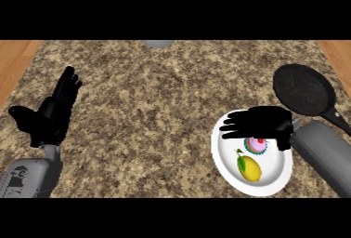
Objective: Pick the cupcake from the plate and place it in the pan
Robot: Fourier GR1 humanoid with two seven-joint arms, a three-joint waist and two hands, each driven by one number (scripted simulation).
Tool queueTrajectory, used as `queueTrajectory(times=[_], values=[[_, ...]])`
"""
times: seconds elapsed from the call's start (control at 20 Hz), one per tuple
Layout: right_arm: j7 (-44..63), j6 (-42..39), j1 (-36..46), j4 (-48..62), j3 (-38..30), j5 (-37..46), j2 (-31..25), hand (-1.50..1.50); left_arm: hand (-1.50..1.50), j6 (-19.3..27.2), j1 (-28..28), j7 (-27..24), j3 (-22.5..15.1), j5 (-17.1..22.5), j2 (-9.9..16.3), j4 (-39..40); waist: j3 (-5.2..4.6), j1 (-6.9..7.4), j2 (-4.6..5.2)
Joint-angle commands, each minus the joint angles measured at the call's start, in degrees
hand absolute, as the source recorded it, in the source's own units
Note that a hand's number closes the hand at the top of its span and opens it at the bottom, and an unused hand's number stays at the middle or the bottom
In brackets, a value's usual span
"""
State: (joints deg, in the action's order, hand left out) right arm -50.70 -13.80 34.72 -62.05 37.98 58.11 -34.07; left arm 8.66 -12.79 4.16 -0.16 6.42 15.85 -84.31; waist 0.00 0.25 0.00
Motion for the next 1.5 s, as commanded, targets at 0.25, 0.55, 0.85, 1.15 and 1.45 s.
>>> queueTrajectory(times=[0.25,0.55,0.85,1.15,1.45], values=[[-7.14,1.48,-0.23,7.07,-1.47,7.80,2.63,1.50,0.00,-2.84,-3.94,-1.43,3.37,0.00,0.27,5.50,-0.01,-0.09,0.10],[-9.98,2.45,-1.05,2.72,-1.86,8.71,3.42,1.50,0.00,-1.00,1.09,3.06,1.03,-1.97,-1.22,-3.39,0.00,-0.01,-0.10],[-12.23,7.47,-2.74,7.37,-4.21,10.87,5.30,1.50,0.00,-1.76,-0.23,-3.33,1.89,-3.15,-3.54,3.54,-0.01,-0.10,0.06],[21.52,0.23,-3.57,15.62,-21.69,-0.22,13.28,1.50,0.00,-1.43,0.86,-0.17,2.83,-2.45,-1.61,0.08,0.06,-2.01,-0.04],[48.09,9.50,1.05,16.14,-35.07,-2.96,17.12,1.50,0.00,-1.06,1.46,-0.15,3.78,-2.25,-1.29,0.73,-0.25,-3.43,-1.21]])
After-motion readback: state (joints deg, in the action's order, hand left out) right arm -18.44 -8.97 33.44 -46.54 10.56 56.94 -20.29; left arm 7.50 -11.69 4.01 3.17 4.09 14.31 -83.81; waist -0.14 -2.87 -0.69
